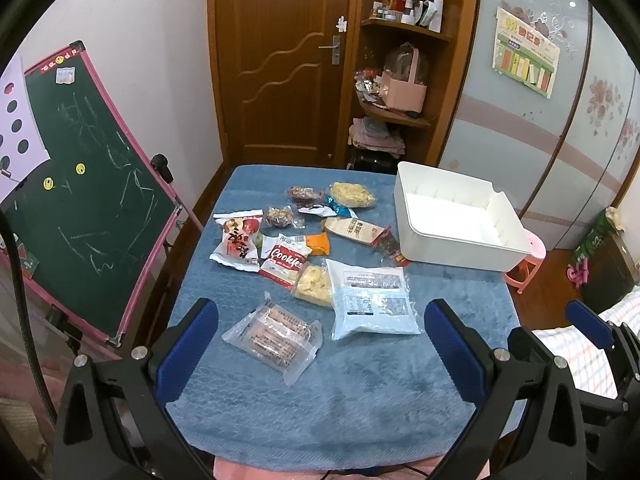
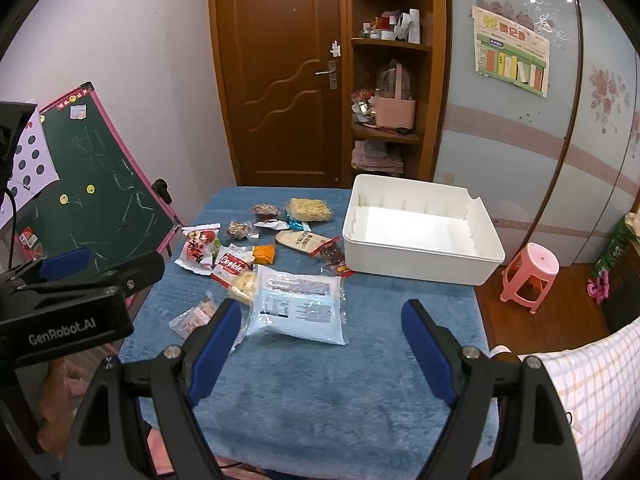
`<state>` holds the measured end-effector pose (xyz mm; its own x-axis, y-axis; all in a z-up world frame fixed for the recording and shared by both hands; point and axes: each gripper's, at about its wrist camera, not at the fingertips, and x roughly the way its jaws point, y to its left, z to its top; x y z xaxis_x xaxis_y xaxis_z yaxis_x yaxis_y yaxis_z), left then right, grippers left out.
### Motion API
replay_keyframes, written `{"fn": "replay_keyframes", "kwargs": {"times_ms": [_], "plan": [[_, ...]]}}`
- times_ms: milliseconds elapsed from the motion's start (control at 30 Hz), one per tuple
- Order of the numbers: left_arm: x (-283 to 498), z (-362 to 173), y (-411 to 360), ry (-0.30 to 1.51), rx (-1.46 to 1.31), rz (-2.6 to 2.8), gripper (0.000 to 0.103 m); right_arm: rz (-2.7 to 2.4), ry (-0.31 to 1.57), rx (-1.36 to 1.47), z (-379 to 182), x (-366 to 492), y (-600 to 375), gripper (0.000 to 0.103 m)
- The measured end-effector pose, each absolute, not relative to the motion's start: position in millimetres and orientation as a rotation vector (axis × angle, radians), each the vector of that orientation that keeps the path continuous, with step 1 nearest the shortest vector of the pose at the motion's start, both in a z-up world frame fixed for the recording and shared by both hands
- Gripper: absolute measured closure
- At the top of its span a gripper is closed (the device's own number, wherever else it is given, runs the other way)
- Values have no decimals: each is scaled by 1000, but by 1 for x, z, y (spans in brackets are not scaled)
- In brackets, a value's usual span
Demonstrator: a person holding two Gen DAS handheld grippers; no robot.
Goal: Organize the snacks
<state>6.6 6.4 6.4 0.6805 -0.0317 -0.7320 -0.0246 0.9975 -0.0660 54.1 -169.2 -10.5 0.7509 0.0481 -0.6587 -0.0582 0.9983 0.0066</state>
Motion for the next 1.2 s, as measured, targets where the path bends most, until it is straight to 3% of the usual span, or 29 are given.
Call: {"fn": "replay_keyframes", "kwargs": {"times_ms": [1200], "plan": [[3,3,8,822,-67,1,1,70,732,-3,-13,55,-168,20]]}}
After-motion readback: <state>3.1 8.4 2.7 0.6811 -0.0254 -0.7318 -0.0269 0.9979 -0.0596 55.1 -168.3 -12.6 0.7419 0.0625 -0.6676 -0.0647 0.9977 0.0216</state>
